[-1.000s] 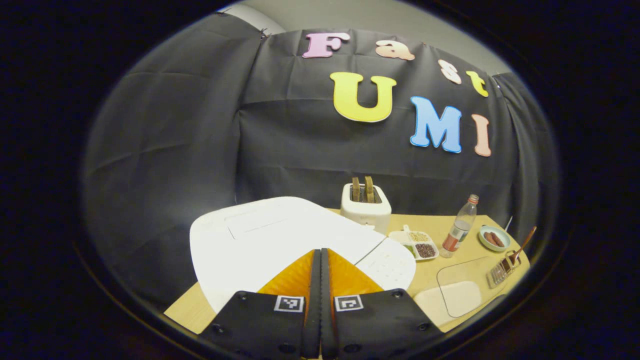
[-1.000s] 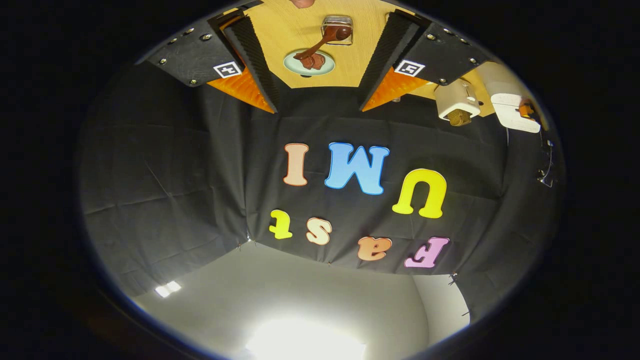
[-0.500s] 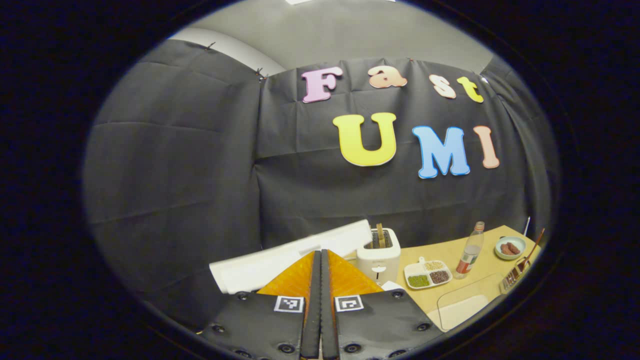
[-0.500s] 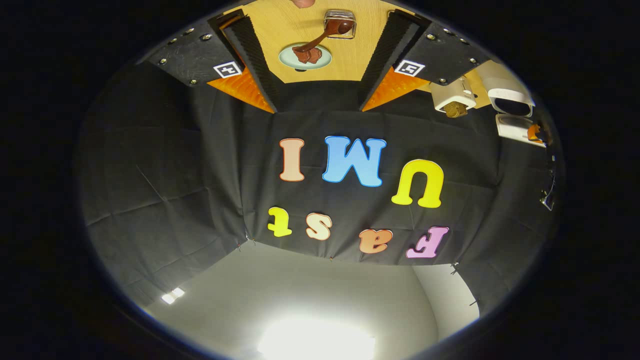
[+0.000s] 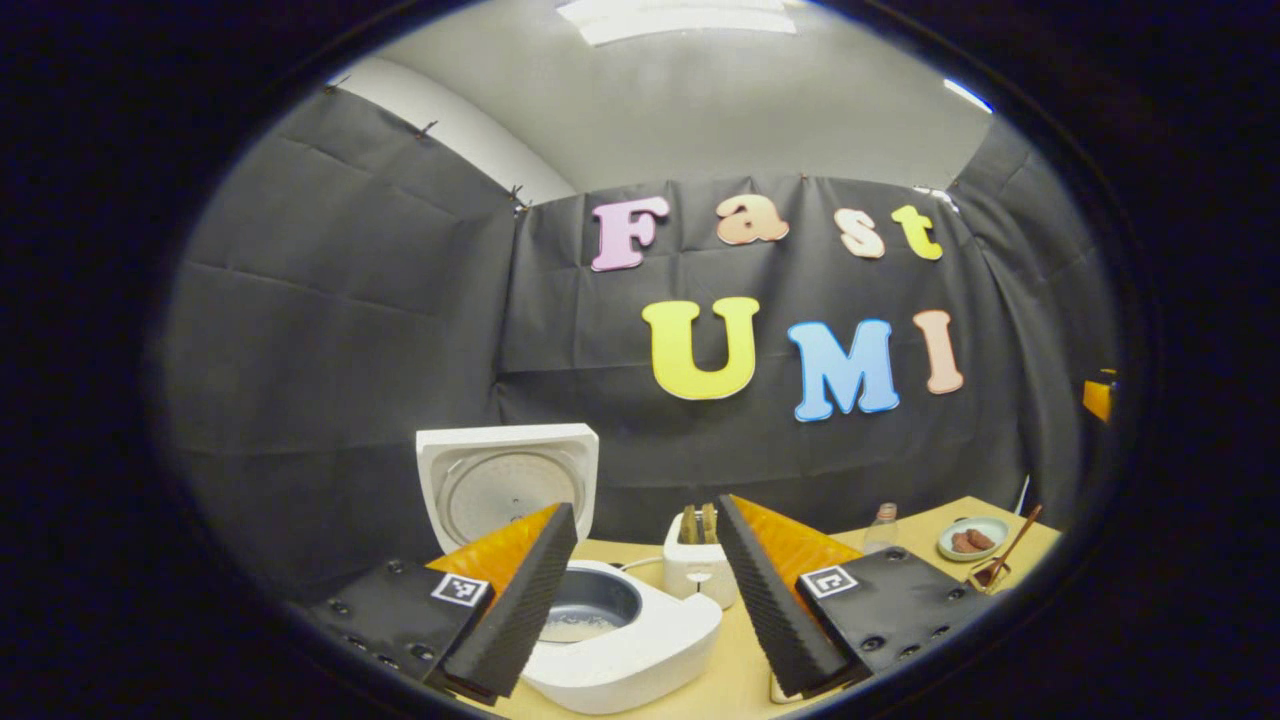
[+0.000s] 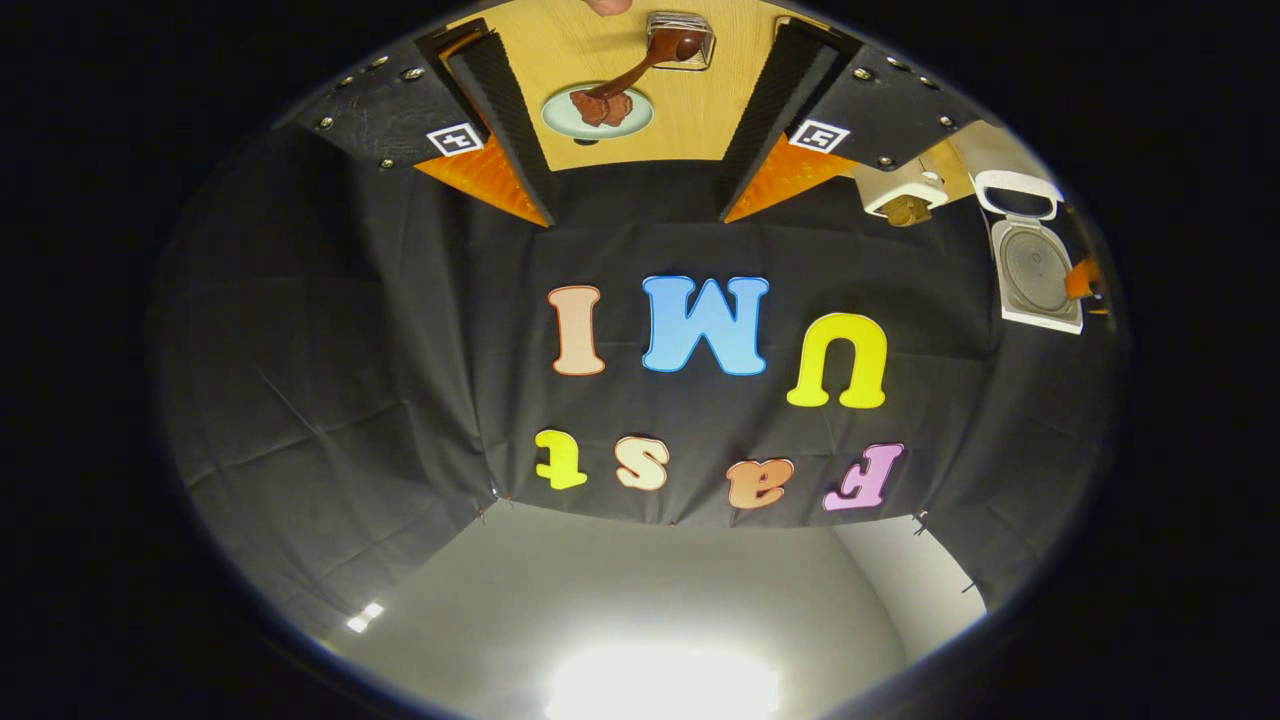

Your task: Close the left gripper, press the button to open the rice cooker; take a wooden spoon from the chopstick holder with the right hand, scoop a spoonful of rice and pour it into the rice cooker, then put the wooden spoon back into the chopstick holder.

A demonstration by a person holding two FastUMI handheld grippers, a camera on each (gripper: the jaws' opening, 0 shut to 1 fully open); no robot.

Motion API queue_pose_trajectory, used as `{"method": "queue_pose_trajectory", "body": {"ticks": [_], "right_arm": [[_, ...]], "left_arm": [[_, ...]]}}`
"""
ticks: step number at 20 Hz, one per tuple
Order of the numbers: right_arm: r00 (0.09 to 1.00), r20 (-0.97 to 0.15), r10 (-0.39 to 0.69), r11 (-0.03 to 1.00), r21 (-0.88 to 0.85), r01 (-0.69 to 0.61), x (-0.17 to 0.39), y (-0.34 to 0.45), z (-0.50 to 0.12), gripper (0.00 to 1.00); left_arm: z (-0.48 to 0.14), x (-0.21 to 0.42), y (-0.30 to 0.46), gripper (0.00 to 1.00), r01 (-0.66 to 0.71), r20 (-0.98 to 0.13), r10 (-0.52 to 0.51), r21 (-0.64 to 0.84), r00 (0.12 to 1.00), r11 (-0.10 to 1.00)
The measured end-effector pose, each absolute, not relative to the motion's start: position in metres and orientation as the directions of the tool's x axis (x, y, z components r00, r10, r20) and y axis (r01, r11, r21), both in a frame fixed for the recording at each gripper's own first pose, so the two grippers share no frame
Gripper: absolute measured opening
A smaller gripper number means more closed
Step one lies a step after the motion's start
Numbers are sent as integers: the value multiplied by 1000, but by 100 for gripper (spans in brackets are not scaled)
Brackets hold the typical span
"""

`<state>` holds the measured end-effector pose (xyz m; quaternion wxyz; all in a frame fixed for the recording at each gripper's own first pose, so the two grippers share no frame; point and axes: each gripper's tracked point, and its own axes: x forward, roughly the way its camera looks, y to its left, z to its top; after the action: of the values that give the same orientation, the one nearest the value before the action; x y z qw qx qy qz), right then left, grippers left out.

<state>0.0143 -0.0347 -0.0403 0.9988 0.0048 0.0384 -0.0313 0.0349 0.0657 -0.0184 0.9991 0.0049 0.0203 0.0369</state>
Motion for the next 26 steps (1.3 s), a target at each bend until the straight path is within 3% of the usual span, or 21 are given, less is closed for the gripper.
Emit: {"method": "queue_pose_trajectory", "body": {"ticks": [10,19,26], "right_arm": [[968,-251,-26,997,64,43,45,-38,-118,95],[908,-415,-54,994,64,88,66,-52,-197,95],[834,-551,-19,975,174,137,66,-48,-257,95]], "left_arm": [[33,0,59,98,-91,42,91,0,995,996],[44,-25,78,98,-144,39,143,39,989,989],[46,-35,92,98,-194,23,193,41,981,980]]}}
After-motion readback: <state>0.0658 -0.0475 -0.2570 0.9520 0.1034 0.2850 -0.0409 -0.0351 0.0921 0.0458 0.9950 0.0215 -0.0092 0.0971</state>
